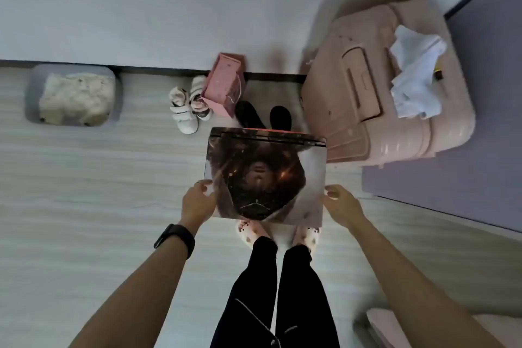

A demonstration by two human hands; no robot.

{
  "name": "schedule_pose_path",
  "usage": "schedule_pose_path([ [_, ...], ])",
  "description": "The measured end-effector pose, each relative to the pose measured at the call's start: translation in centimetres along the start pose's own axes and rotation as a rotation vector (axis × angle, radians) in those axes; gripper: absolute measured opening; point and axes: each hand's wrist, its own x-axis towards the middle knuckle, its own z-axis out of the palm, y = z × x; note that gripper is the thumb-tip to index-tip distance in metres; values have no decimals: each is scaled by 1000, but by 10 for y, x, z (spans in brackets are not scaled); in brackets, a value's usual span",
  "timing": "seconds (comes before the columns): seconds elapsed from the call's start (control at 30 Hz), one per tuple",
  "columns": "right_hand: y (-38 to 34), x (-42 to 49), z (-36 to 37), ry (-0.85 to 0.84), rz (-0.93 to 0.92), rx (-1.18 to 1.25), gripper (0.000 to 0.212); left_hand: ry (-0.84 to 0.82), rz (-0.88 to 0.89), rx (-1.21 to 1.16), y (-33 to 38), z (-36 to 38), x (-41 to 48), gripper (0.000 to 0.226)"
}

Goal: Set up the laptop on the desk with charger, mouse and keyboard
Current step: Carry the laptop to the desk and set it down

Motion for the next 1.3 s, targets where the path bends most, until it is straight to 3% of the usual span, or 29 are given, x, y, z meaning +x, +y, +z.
schedule_pose_path([
  [0.2, 14, 65, 4, 116, 80, 239, 49, -23, -137, -205, -5, 2, 82, 65],
  [0.4, 33, 107, 15, 56, 110, 474, 38, -114, -182, -438, -12, 10, 131, 51],
  [0.63, 44, 114, 19, -86, 133, 694, 41, -243, -206, -560, -14, 12, 136, 47],
  [0.87, 48, 92, 26, -94, 107, 687, 49, -217, -216, -624, -28, 2, 99, 46],
  [1.1, 38, 31, 31, -164, 42, 518, 36, -115, -324, -762, -94, 2, 8, 48],
  [1.3, 4, -35, 27, -265, -83, 274, 19, 47, -429, -1021, -157, 10, -126, 48],
])
